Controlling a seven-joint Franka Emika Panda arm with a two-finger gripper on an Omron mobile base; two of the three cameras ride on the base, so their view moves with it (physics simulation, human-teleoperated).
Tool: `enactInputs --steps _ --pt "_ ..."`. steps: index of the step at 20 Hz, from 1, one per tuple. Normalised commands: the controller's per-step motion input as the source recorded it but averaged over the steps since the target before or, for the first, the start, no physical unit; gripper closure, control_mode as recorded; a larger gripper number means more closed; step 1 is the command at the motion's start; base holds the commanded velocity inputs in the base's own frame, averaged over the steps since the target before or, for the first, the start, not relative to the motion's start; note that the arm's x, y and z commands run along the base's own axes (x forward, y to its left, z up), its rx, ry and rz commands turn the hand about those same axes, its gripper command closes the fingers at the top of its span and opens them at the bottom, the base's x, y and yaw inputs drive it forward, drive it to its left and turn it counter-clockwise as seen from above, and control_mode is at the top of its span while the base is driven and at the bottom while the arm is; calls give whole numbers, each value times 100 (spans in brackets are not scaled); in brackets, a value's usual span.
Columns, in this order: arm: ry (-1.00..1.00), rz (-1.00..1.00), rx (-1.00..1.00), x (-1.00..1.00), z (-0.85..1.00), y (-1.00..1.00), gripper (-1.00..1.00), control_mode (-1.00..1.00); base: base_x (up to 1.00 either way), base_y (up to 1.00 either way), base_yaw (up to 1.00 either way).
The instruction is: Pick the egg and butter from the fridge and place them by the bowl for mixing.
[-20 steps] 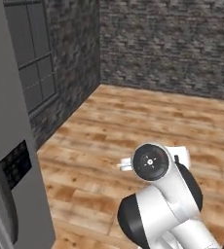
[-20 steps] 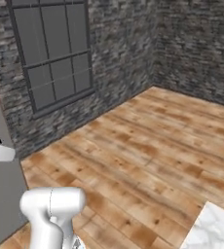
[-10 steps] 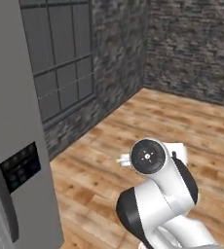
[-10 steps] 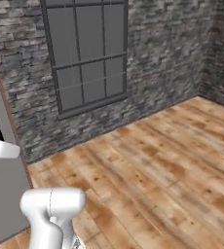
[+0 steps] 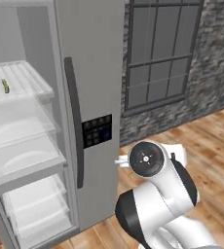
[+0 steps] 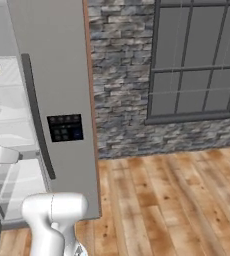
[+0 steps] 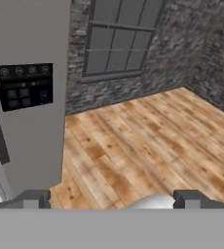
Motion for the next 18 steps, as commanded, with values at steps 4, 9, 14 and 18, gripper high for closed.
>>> enactInputs --steps 4,9,14,18 --pt "0 0 0 0 0 0 -100 100 9 5 5" --pt "0 0 0 0 0 0 -100 100 52 57 1" --pt "0 0 0 0 0 0 -100 100 63 45 3" --pt "0 0 0 0 0 0 -100 100 39 75 12"
